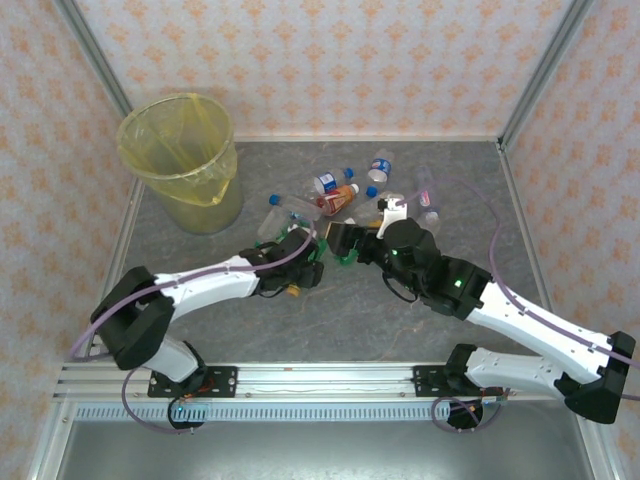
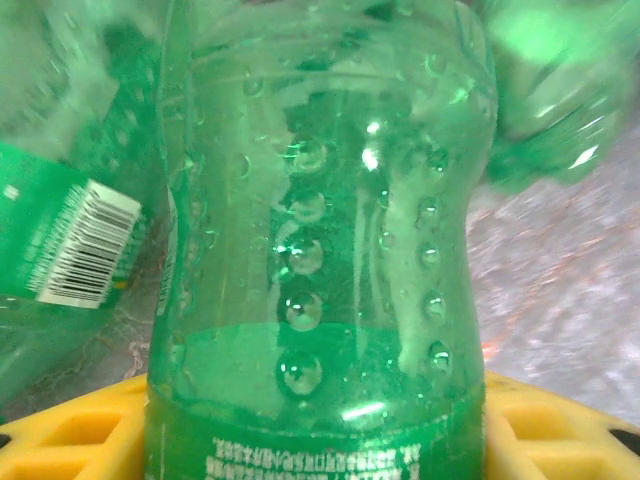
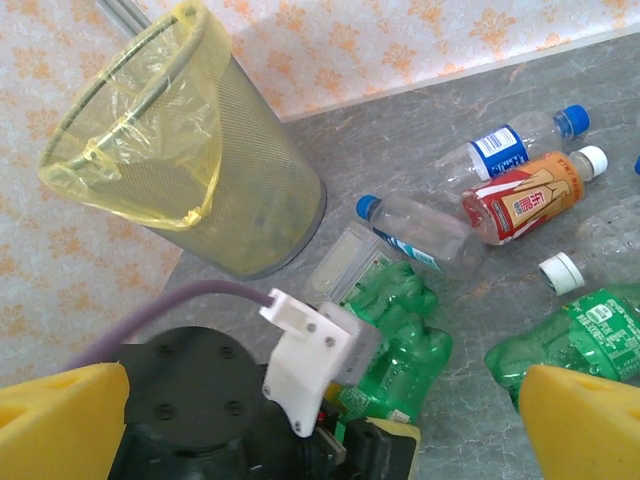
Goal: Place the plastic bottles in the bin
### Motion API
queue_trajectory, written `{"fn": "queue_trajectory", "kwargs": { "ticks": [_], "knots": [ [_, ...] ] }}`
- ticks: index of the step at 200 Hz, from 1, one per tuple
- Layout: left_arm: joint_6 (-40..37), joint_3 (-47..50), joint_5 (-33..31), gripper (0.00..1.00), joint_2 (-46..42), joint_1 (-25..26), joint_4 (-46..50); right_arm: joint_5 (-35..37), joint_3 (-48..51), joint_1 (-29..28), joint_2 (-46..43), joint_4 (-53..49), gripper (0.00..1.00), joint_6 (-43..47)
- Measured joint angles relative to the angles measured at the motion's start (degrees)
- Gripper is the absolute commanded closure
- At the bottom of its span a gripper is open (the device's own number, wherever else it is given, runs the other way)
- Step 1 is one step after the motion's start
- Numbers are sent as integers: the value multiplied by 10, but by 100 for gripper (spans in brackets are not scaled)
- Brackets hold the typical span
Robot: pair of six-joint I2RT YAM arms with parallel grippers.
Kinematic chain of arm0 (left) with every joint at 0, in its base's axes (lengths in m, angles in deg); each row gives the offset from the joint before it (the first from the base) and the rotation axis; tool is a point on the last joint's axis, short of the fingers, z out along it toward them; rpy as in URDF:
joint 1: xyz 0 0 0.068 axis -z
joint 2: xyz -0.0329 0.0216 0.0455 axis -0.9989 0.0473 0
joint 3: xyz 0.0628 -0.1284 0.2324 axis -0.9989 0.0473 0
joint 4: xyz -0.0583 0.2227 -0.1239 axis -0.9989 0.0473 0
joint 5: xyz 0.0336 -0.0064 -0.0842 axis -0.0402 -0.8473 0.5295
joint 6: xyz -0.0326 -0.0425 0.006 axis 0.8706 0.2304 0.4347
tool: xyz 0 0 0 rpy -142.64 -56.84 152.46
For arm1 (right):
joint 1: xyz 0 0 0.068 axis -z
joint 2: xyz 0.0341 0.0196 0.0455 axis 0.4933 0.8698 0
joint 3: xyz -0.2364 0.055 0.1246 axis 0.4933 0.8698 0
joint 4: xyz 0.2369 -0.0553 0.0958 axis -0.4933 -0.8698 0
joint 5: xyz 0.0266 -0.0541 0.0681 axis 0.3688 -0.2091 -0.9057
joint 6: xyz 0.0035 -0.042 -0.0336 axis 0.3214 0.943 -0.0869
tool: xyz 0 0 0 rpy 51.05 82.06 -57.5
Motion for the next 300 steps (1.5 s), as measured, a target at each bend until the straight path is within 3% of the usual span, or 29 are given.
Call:
{"fn": "queue_trajectory", "kwargs": {
  "ticks": [77,128,192,244,300],
  "knots": [
    [34,-158,-46,47,-124,-21,76,9,1,0,-14,71,0,35],
    [24,-315,-45,48,-117,-142,161,-19,-7,0,27,113,0,59],
    [-13,-495,-41,48,-48,-313,243,-64,-54,0,75,146,0,76],
    [-18,-545,-41,48,19,-410,282,-90,-107,0,116,153,0,94],
    [-16,-547,-40,48,80,-463,282,-95,-120,0,149,156,0,100]
  ]
}}
